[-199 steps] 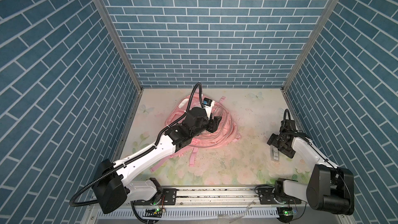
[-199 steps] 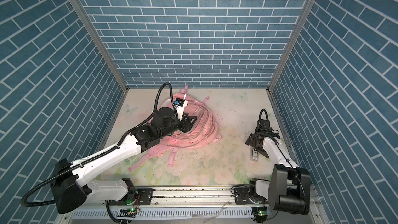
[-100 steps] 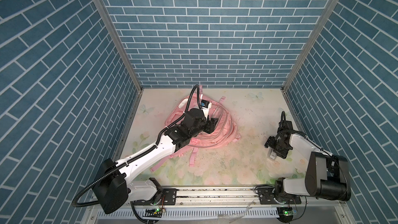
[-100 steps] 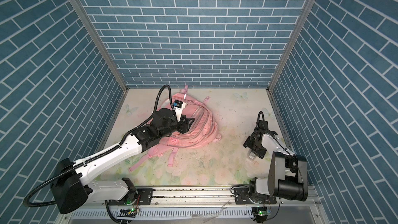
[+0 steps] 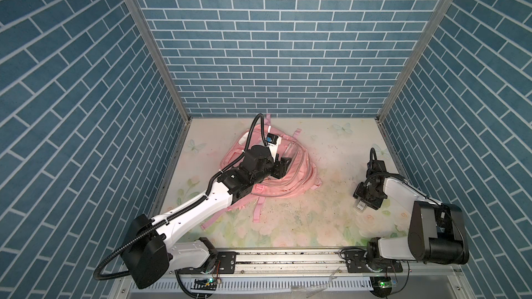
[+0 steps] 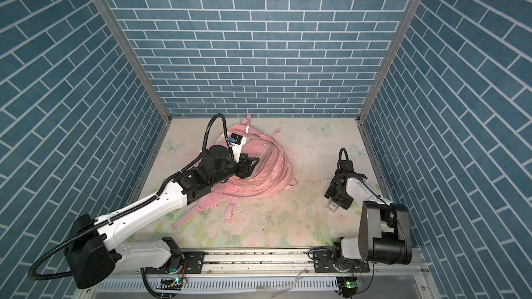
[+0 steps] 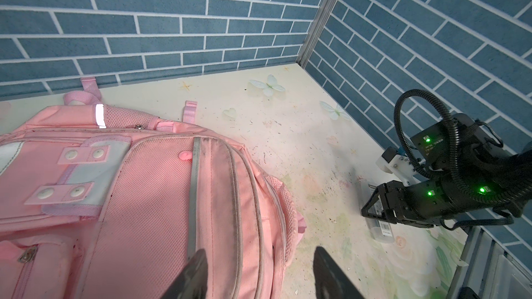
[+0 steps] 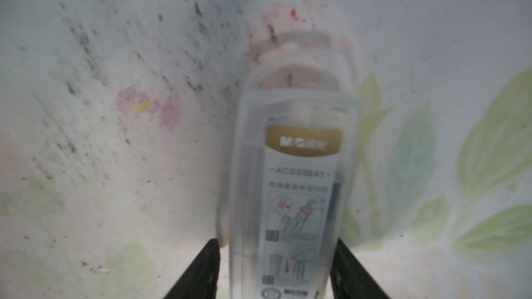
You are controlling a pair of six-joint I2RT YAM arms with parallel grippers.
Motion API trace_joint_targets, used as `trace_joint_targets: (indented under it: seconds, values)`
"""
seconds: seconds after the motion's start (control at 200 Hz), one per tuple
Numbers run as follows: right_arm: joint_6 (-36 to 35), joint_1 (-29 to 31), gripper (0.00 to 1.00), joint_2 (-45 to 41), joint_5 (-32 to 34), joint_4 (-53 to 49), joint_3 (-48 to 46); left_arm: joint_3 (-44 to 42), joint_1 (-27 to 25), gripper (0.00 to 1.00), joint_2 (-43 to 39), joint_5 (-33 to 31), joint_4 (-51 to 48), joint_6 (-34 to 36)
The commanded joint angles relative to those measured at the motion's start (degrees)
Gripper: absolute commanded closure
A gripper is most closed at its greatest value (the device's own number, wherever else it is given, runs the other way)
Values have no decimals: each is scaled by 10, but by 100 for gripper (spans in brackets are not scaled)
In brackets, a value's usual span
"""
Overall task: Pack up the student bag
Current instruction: 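Withdraw the right gripper and grasp the clear plastic pen box, then insert the clear pen box into the compartment beside the pencil case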
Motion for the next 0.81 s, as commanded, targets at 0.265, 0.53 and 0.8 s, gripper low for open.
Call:
trace_joint_targets:
  seconds: [0.265, 0.53, 0.8]
  values:
    - [-1, 17, 58, -43, -120, 17, 18, 25, 2, 40, 7, -52, -86, 12]
    - [58, 57, 59, -86, -226, 97, 57, 61, -17, 39, 70, -99, -150, 40]
    - [95, 121, 59, -53, -223, 178, 87, 135, -36, 37, 178, -103, -185, 41]
